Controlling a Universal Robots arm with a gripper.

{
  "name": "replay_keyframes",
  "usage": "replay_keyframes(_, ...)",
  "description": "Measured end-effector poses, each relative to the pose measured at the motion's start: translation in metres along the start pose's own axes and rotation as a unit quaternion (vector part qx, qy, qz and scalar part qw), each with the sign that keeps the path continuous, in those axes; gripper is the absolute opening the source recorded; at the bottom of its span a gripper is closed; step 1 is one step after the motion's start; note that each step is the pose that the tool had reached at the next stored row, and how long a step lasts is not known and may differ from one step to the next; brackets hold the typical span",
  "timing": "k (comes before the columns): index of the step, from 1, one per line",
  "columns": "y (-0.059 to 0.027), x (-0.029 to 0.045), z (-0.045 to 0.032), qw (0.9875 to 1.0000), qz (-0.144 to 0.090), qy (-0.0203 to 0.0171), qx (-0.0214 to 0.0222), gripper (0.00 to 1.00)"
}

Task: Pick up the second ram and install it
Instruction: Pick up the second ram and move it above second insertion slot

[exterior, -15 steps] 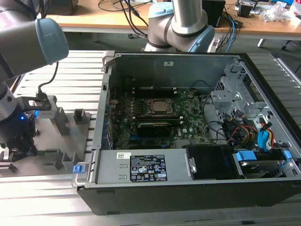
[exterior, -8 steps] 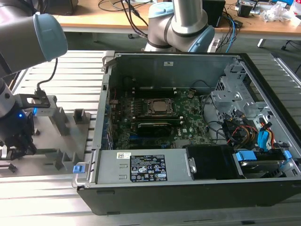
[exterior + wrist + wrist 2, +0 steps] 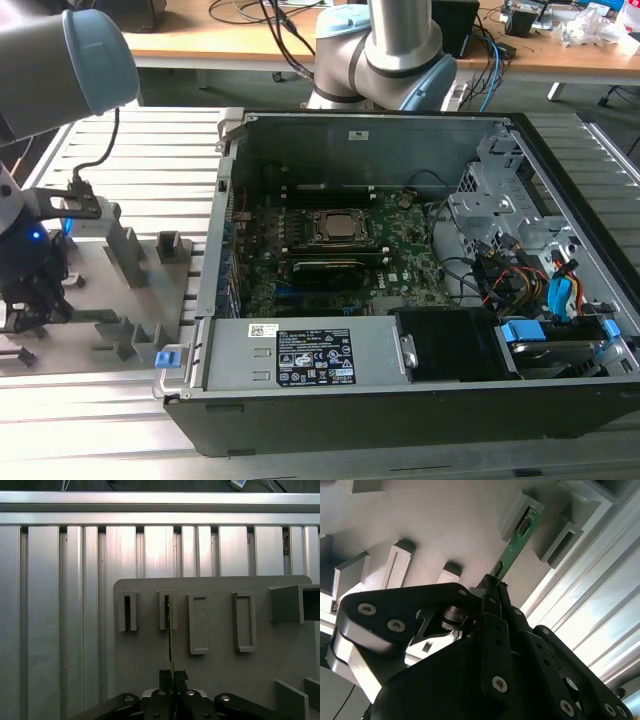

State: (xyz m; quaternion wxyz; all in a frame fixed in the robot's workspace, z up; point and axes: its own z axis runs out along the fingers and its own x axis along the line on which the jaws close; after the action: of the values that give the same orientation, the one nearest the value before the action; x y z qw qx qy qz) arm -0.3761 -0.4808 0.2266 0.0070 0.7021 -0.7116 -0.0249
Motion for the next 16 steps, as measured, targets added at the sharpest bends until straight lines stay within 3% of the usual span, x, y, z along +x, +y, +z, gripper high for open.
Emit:
replay_keyframes(5, 0.0007, -0.0004, -0.0151, 1.0, 0.0, 0.0, 0.0001, 0.13)
replay_keyframes(14, 0.0011, -0.0007, -0.0249, 1.0, 0.0, 0.0, 0.0, 0.13)
replay_keyframes(16, 0.0014, -0.0009, -0.03, 1.0, 0.0, 0.0, 0.0, 0.13)
